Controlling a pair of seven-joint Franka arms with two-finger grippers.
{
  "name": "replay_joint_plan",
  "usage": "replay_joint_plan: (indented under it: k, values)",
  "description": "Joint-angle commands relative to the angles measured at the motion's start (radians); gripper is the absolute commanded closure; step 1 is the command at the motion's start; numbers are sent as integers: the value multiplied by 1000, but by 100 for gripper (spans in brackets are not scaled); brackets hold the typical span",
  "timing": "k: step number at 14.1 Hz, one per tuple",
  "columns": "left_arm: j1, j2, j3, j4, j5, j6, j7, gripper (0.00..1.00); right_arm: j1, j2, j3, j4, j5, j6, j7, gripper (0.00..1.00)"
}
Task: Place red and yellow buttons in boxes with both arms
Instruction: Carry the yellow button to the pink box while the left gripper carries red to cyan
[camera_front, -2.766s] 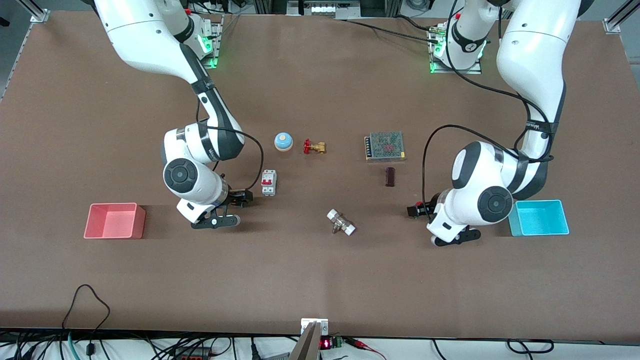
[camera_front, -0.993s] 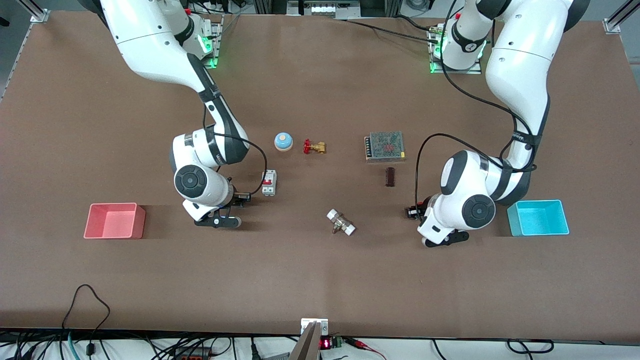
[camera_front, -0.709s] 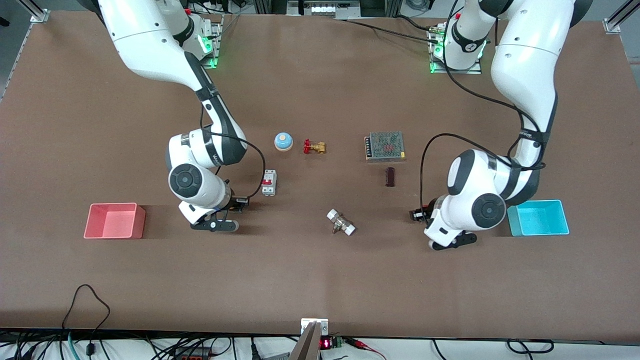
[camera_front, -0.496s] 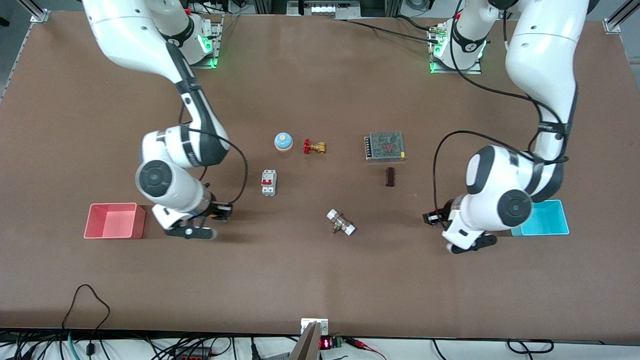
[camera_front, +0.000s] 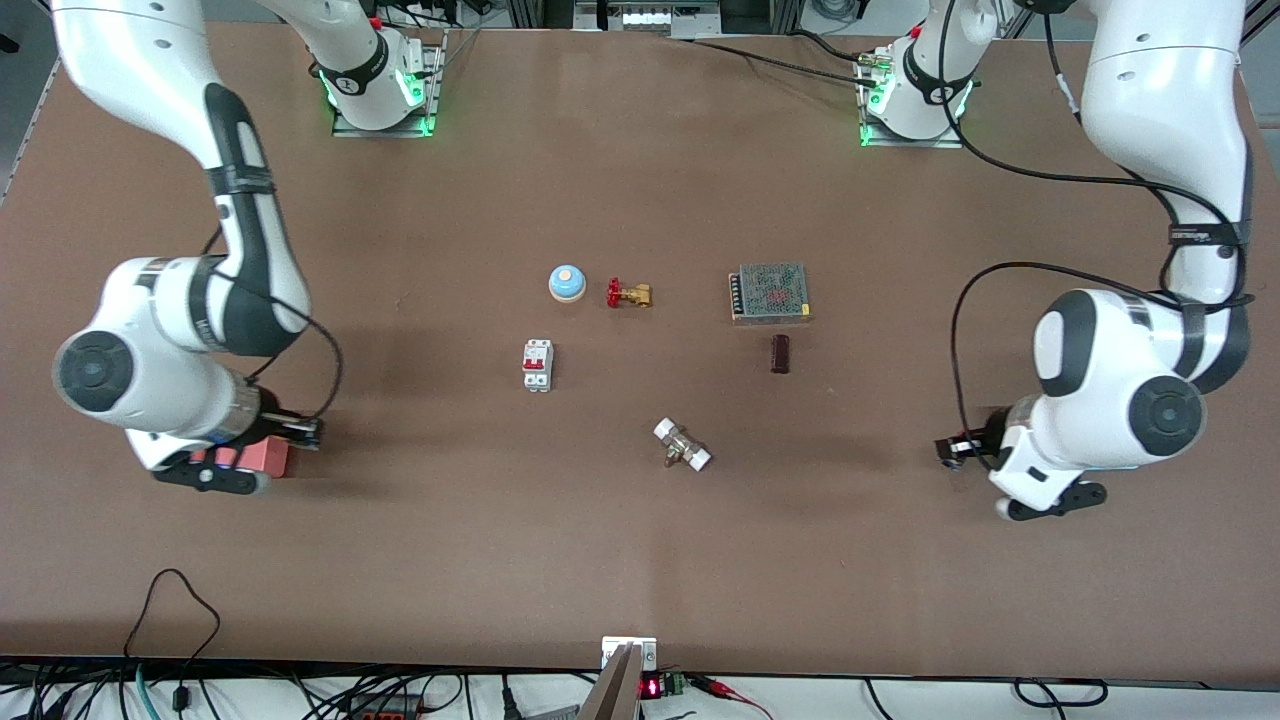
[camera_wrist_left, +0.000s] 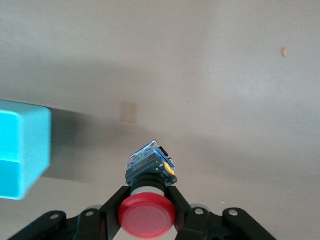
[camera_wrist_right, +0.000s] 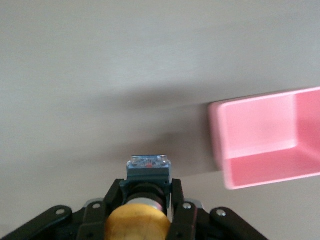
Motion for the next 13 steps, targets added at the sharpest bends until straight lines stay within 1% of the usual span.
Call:
replay_joint_plan:
  k: [1,4,7,10,13]
  values:
    - [80,-27,-1,-6,12,-16,148,70,-62,22,-3,2,-22,-5,-127,88]
    - [145,-25,-1,-7,14,-13,261,70,-115,36,-3,8,-44,-2,-198,88]
    - [203,-27,-1,-9,14,-16,354,70,-150,75,-3,28,-45,10,-255,88]
    - [242,-15,0,-17,14,-16,440,70,-153,128,-3,66,-45,12,-266,88]
    - [274,10,0,-27,15,-18,488,69,-155,160,-3,79,-45,49,-286,88]
